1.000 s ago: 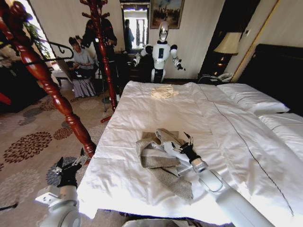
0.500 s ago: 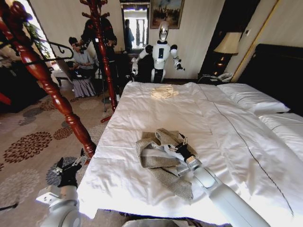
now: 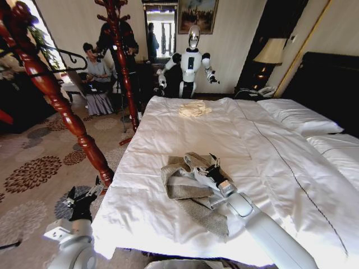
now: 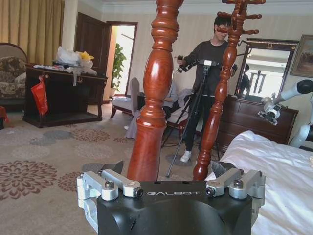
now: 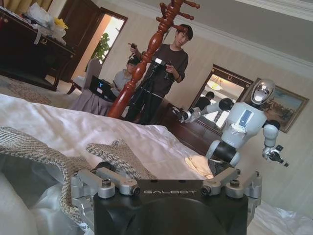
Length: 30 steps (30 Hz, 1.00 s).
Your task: Pick up the clothes from the bed and hang them on the clothes hanger.
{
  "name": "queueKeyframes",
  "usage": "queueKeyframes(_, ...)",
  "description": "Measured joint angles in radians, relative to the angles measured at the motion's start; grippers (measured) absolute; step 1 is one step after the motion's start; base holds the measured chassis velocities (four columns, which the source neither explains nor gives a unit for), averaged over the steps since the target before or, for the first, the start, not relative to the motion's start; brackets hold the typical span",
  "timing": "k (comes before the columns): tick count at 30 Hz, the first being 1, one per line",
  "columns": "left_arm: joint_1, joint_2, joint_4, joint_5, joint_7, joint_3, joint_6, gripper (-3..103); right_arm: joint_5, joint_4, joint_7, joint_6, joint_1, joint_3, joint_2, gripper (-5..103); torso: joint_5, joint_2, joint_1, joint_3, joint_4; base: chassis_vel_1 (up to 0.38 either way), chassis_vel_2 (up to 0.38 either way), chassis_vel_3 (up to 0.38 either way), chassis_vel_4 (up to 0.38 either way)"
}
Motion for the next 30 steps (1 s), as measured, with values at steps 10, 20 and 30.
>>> queueKeyframes(10, 0.007, 0.001, -0.005, -0.001, 0.000, 0.002, 0.000, 100, 0.021, -0.036, -0.030, -0.006, 0.006, 0.020, -0.003, 100, 0.0001, 0.000, 0.000, 0.000, 0.0000, 0.000, 0.000, 0.000, 0.000)
queueKeyframes(20, 0.006, 0.007, -0.004, -0.001, 0.001, -0.002, -0.001, 100, 0.007, -0.062, -0.035, 0.001, 0.048, -0.004, 0.001, 100, 0.0001, 0.000, 0.000, 0.000, 0.0000, 0.000, 0.000, 0.000, 0.000)
queueKeyframes(30, 0.002, 0.012, 0.006, -0.002, 0.001, -0.004, -0.001, 100, 0.043, -0.067, -0.145, 0.071, 0.056, -0.007, 0.001, 74, 0.0000, 0.000, 0.000, 0.000, 0.0000, 0.000, 0.000, 0.000, 0.000)
